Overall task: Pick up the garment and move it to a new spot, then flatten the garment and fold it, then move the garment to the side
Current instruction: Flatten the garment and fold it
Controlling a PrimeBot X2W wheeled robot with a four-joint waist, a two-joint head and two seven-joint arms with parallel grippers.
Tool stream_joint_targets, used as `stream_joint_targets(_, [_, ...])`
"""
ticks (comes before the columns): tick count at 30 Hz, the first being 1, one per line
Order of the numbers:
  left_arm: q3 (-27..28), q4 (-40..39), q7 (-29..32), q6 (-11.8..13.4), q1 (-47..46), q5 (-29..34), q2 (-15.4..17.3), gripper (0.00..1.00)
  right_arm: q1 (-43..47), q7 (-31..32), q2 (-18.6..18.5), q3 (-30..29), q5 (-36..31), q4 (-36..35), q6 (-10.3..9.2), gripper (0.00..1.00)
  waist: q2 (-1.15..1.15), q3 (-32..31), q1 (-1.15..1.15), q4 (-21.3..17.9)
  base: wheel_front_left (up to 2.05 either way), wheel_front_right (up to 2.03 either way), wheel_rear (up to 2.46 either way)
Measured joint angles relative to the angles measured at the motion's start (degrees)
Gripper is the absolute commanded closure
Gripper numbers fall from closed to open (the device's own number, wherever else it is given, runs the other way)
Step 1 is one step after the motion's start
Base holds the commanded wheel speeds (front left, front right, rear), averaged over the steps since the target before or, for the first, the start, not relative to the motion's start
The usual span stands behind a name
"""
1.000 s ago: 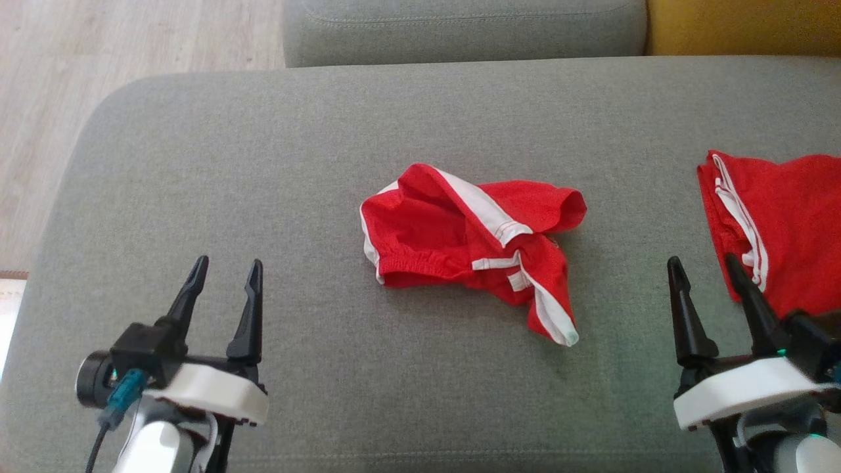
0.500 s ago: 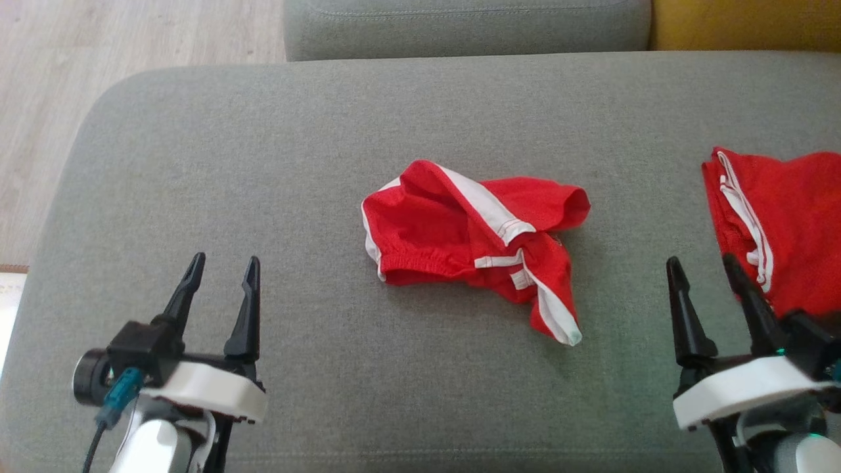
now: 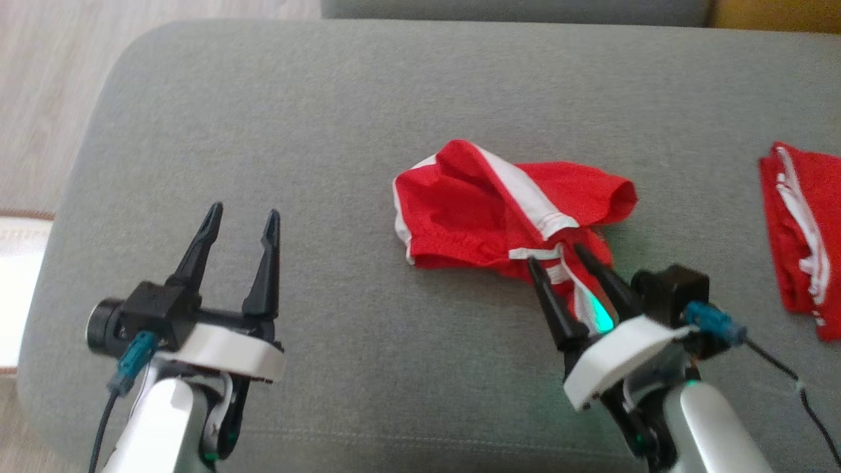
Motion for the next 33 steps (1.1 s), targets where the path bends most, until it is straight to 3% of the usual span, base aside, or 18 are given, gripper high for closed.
stream_joint_targets(5, [-0.25,-0.27,0.0,-0.65,-1.94,0.83,-1.31,0.0,-5.36,-2.89,-0.12,-0.1,0.6,5.69,0.0,0.0,0.0,1.57,0.0,2.42,0.0,0.0,0.0])
stream_joint_targets(6, [-0.3,-0.37,0.0,-1.08,-2.15,0.9,-1.57,0.0,-6.12,-3.31,-0.14,-0.14,0.6,6.53,0.0,0.16,0.0,1.82,0.0,2.83,0.0,0.0,0.0])
stream_joint_targets(7, [-0.3,-0.52,0.0,-1.11,-2.21,1.24,-1.75,0.0,-6.83,-3.68,-0.14,-0.14,0.68,7.27,0.0,0.16,0.0,2.08,0.0,3.19,0.0,0.0,0.0])
stream_joint_targets(8, [-0.26,-0.59,0.0,-1.11,-2.26,1.43,-1.89,0.0,-7.48,-4.05,-0.14,-0.13,1.08,7.9,0.0,0.73,0.0,2.32,0.0,3.47,0.0,0.0,0.0])
stream_joint_targets(9, [-0.22,-0.62,0.0,-1.12,-2.31,1.63,-2.01,0.0,-8.01,-4.53,-0.15,-0.14,1.53,8.38,0.0,1.0,0.0,2.52,0.0,3.68,0.0,0.0,0.0])
stream_joint_targets(16, [0.79,-1.26,0.0,-1.55,-2.35,2.56,-3.09,0.0,-7.87,-6.1,-0.16,-3.23,1.35,4.7,0.0,1.0,0.0,2.58,0.0,3.41,0.0,0.0,0.0])
stream_joint_targets(25, [2.58,-1.52,0.0,-1.86,-1.92,3.36,-3.33,0.0,6.59,1.34,-1.25,-12.26,-1.93,-4.6,0.0,1.0,0.0,1.88,-0.01,0.86,0.0,0.0,0.0])
stream_joint_targets(33, [3.07,-1.51,0.0,-2.61,-1.59,3.7,-3.5,0.0,7.75,1.69,-1.82,-19.03,-1.65,-3.14,0.0,1.0,0.0,2.21,-0.01,-0.25,0.0,0.0,0.0])
